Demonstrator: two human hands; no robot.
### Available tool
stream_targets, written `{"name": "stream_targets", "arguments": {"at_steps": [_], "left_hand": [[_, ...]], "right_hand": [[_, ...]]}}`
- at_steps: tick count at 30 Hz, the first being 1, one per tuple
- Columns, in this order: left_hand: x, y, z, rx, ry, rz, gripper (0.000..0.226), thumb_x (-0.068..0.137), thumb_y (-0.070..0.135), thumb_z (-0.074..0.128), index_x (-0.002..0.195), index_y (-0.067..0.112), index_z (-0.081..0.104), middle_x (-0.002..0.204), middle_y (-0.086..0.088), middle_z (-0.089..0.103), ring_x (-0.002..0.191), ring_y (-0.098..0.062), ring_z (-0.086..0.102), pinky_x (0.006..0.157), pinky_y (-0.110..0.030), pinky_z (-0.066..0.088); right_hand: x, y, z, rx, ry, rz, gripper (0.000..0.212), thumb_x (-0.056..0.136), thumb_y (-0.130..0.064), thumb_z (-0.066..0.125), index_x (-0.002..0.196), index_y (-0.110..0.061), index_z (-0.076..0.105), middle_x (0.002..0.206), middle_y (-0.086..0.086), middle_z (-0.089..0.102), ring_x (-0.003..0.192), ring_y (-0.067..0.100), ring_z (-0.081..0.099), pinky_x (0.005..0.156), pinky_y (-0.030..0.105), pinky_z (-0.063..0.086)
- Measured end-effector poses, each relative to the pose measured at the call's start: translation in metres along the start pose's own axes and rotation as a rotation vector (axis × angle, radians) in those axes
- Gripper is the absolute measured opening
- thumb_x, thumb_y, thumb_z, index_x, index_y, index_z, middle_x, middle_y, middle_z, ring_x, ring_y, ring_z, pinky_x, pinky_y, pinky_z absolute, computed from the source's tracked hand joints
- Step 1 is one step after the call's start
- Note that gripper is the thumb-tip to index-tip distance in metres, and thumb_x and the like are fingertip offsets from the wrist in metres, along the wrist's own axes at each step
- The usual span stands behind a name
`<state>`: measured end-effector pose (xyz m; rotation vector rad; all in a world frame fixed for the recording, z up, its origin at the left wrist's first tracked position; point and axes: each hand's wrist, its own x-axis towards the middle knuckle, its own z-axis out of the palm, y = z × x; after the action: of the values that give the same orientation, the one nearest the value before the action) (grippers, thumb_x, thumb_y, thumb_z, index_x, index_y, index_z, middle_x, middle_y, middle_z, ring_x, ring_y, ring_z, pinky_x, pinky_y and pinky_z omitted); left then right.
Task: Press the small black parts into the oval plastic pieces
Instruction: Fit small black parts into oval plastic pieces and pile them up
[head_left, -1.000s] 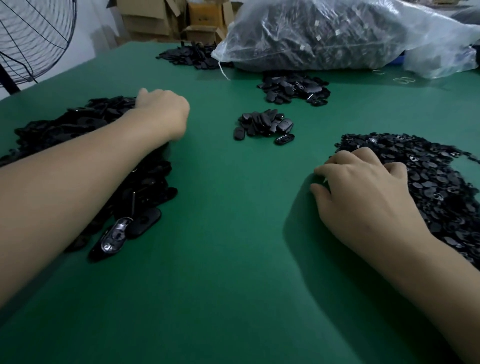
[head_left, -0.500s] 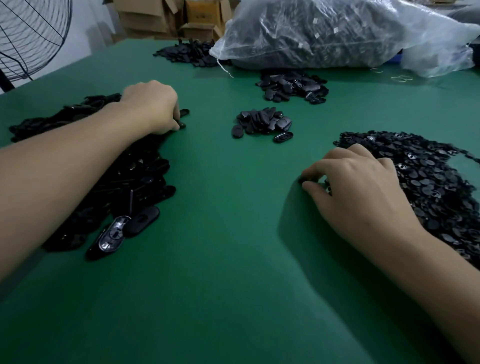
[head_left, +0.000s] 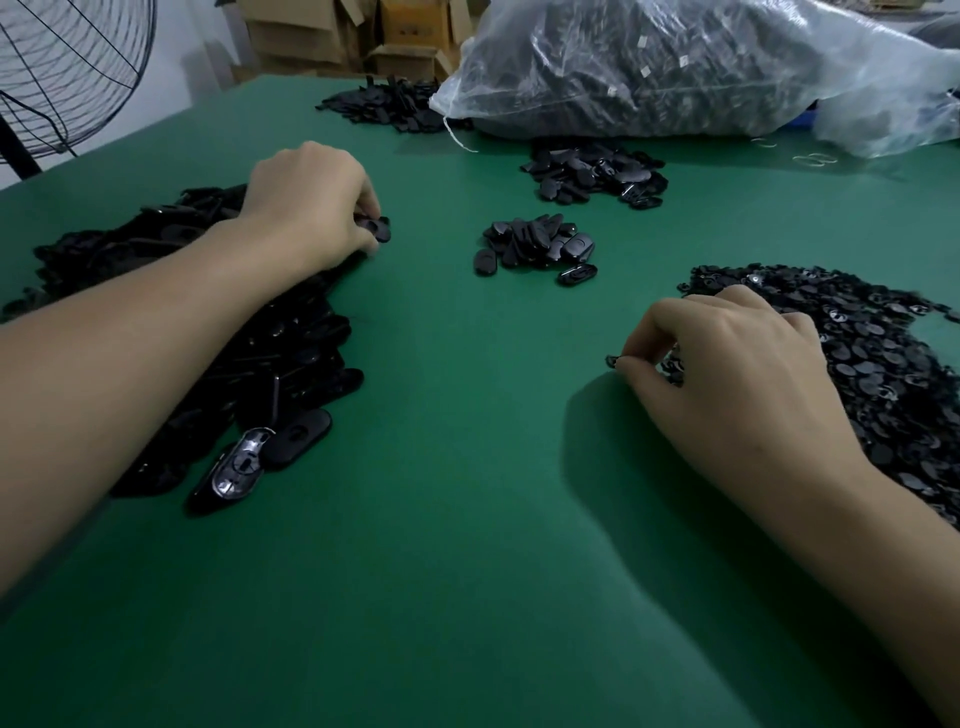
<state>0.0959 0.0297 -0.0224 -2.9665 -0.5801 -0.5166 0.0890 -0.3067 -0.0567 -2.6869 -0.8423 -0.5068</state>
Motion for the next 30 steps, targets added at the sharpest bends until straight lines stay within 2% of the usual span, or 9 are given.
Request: {"name": "stream_targets", "arguments": {"at_steps": [4,8,13,15,18,21,22,26,30], "left_hand": [[-0.030,0.025,-0.012,-0.246,0.026,0.102,0.028,0.078,0.036,0.087,0.104,0.028,0.080,0.082,0.008,0.070,0.084,-0.017,0.068,0.080,-0.033,0.056],[-0.080,0.055,-0.029,-0.621,-0.064,0.178,0.025,0.074,0.037,0.089,0.097,0.032,0.079,0.083,0.014,0.076,0.074,0.001,0.071,0.076,-0.012,0.055],[-0.132,0.082,-0.033,-1.018,-0.193,0.146,0.022,0.077,0.026,0.088,0.097,0.028,0.079,0.085,0.009,0.078,0.075,-0.010,0.074,0.071,-0.020,0.058],[-0.147,0.088,-0.028,-1.059,-0.220,0.149,0.022,0.079,0.025,0.086,0.100,0.031,0.079,0.087,0.013,0.077,0.075,-0.005,0.071,0.071,-0.015,0.053],[-0.159,0.089,-0.022,-1.128,-0.215,0.126,0.023,0.083,0.021,0.083,0.105,0.030,0.079,0.088,0.016,0.077,0.077,-0.001,0.071,0.073,-0.015,0.054],[-0.163,0.085,-0.017,-1.179,-0.201,0.079,0.025,0.087,0.016,0.080,0.108,0.028,0.078,0.093,0.013,0.078,0.085,-0.007,0.074,0.086,-0.026,0.058],[-0.164,0.085,-0.016,-1.186,-0.207,0.064,0.025,0.088,0.015,0.078,0.110,0.028,0.077,0.095,0.011,0.078,0.088,-0.008,0.074,0.088,-0.028,0.057],[-0.166,0.084,-0.012,-1.186,-0.221,0.022,0.034,0.096,0.012,0.069,0.121,0.033,0.073,0.104,0.008,0.072,0.098,-0.005,0.069,0.091,-0.022,0.053],[-0.166,0.083,-0.009,-1.229,-0.214,0.009,0.040,0.101,0.007,0.060,0.130,0.032,0.068,0.104,0.007,0.066,0.102,-0.005,0.070,0.095,-0.031,0.055]], "right_hand": [[-0.001,-0.006,-0.003,0.113,0.053,-0.079,0.007,0.090,-0.028,0.072,0.089,-0.025,0.066,0.076,-0.018,0.047,0.090,0.020,0.055,0.077,0.037,0.038],[-0.003,-0.009,-0.001,0.133,0.004,-0.104,0.007,0.090,-0.025,0.071,0.089,-0.024,0.065,0.078,-0.005,0.062,0.078,0.020,0.057,0.074,0.036,0.043],[-0.001,-0.002,-0.002,0.091,0.041,-0.015,0.005,0.091,-0.024,0.068,0.087,-0.022,0.064,0.079,-0.003,0.068,0.080,0.027,0.064,0.076,0.040,0.048],[-0.002,-0.005,-0.001,0.190,0.059,0.016,0.006,0.090,-0.028,0.069,0.086,-0.025,0.065,0.082,-0.009,0.070,0.080,0.017,0.064,0.073,0.035,0.047],[-0.003,-0.012,0.001,0.551,-0.013,0.087,0.010,0.089,-0.031,0.073,0.081,-0.029,0.068,0.080,-0.018,0.072,0.078,-0.003,0.065,0.069,0.026,0.050],[-0.007,-0.017,0.004,0.832,-0.113,0.141,0.008,0.087,-0.030,0.077,0.082,-0.024,0.073,0.082,-0.010,0.077,0.079,0.007,0.073,0.078,0.044,0.059],[-0.008,-0.019,0.005,0.900,-0.138,0.156,0.008,0.086,-0.030,0.078,0.083,-0.023,0.074,0.083,-0.007,0.078,0.080,0.011,0.074,0.080,0.043,0.058],[-0.008,-0.022,0.005,1.121,-0.264,0.205,0.009,0.085,-0.027,0.075,0.088,-0.018,0.076,0.085,-0.001,0.079,0.078,0.007,0.073,0.066,0.015,0.051],[-0.008,-0.023,0.003,1.233,-0.316,0.280,0.022,0.080,-0.030,0.070,0.093,-0.014,0.076,0.089,0.003,0.080,0.083,0.009,0.075,0.064,0.015,0.050]]}}
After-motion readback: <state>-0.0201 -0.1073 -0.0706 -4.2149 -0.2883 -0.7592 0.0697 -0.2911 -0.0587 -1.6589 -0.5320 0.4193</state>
